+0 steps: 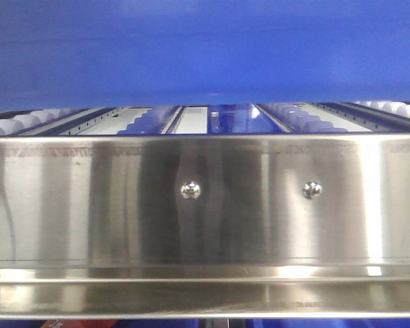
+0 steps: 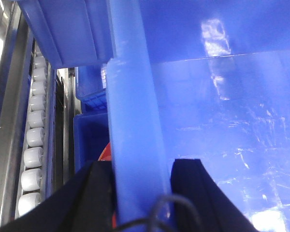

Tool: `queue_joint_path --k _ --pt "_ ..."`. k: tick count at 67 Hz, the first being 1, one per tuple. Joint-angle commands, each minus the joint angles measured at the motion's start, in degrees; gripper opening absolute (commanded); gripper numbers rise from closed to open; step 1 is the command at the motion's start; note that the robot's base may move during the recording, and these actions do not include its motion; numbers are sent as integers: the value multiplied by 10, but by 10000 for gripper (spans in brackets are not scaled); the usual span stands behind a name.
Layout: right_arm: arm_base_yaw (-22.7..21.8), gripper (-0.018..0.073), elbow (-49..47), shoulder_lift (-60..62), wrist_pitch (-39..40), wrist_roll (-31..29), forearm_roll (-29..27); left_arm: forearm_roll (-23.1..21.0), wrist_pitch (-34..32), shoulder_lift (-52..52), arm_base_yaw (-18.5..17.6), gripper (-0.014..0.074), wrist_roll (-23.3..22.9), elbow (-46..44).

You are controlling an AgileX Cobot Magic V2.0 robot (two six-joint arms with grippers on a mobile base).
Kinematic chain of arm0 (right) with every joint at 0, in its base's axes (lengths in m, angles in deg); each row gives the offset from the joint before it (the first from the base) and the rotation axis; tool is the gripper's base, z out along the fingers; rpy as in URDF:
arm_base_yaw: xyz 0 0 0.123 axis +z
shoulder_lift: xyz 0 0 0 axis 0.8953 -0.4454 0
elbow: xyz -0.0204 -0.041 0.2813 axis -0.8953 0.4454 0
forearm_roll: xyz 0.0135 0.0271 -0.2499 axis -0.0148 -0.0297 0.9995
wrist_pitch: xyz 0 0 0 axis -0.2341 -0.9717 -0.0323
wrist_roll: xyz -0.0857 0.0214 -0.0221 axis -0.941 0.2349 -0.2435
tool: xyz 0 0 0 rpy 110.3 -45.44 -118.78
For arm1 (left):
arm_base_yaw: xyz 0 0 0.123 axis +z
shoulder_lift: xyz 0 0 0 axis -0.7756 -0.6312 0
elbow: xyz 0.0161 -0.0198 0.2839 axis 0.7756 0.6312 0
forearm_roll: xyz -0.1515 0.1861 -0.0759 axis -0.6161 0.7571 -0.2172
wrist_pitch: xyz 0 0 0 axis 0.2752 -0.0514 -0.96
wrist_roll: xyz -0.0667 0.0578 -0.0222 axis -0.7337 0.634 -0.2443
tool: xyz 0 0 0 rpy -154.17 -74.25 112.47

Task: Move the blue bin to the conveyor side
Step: 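Lift the blue bin and pull it off the roller shelf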

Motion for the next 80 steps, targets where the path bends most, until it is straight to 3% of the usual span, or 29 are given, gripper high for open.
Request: queue_joint_path --k 1,80 --pt "-3 -78 -15 11 63 -13 14 11 -59 8 -4 -17 4 -10" --pt "-3 -78 -15 11 65 -13 14 12 -61 8 -4 -17 4 -10"
